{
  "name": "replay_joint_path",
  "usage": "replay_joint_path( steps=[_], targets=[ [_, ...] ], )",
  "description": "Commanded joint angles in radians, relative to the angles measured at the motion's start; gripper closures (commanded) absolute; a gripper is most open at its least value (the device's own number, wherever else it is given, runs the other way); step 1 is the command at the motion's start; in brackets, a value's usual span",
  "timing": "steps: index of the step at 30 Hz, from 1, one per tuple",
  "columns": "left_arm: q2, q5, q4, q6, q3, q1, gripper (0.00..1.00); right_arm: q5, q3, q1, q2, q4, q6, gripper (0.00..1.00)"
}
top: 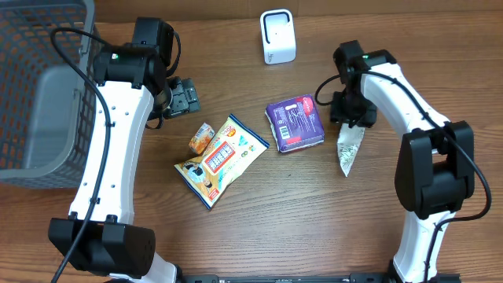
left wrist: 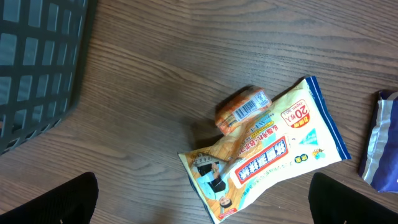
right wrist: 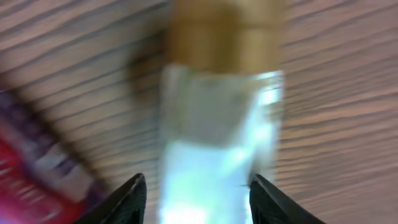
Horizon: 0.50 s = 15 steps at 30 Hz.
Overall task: Scan the item barcode
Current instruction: 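Reach the right gripper to the white tube and grasp it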
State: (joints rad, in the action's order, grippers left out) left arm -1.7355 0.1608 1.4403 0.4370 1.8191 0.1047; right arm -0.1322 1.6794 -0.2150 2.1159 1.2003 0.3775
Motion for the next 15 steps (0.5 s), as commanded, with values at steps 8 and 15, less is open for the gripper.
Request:
replay_joint_path(
  steps=[8, 15],
  targets=[
    [-0.006, -0.001, -0.002, -0.011, 0.008, 0.0, 0.0, -0.05, 0.094, 0.019, -0.031, 0.124, 0.016, 0.44],
    [-0.006, -0.001, -0.002, -0.011, 0.008, 0.0, 0.0, -0.047, 0.138, 0.031, -0.031, 0.219, 0.023, 0.09]
  ],
)
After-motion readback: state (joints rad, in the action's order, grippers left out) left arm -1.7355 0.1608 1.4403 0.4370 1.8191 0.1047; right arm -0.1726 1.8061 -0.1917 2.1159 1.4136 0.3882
